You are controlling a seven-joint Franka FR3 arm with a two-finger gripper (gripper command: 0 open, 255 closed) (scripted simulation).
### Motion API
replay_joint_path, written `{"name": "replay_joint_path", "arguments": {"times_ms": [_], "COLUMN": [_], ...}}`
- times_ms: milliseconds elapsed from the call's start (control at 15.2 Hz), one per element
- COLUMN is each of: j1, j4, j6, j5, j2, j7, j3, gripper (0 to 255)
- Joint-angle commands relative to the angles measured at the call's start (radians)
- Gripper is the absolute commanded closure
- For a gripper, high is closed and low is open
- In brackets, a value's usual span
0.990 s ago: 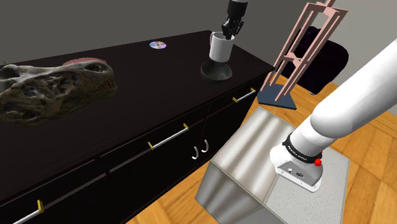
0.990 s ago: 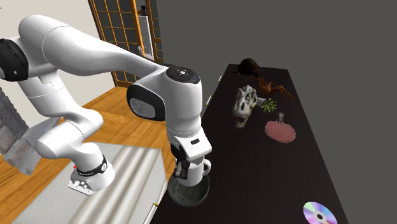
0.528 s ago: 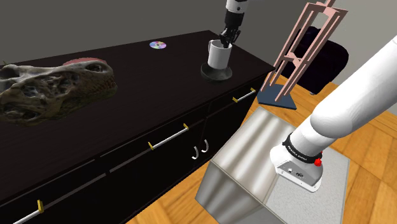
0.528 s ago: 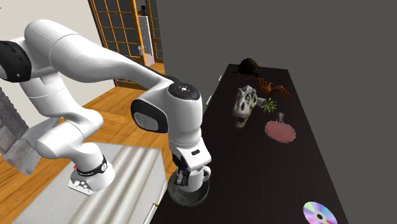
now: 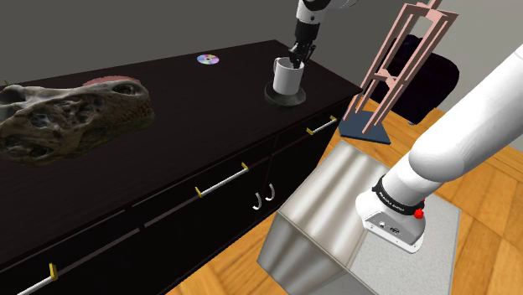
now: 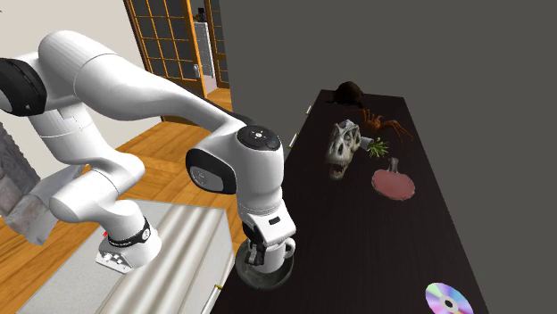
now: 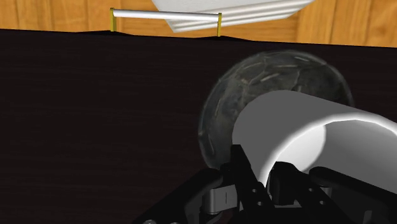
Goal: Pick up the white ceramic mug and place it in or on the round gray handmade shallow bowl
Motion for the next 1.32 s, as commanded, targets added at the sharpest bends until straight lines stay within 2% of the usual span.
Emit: {"name": "replay_joint_path", "arguments": {"times_ms": [0,66,132,462,726,1254], "j1": [0.000,0.000,0.000,0.000,0.000,0.000], "j4": [0.000,0.000,0.000,0.000,0.096,0.096], "j6": [0.000,0.000,0.000,0.000,-0.126,-0.126], "j5": [0.000,0.000,0.000,0.000,0.000,0.000], "j2": [0.000,0.000,0.000,0.000,-0.030,-0.030], "j7": [0.000,0.000,0.000,0.000,0.000,0.000], "j3": [0.000,0.000,0.000,0.000,0.001,0.001], "gripper": [255,255,0,0,0,0]}}
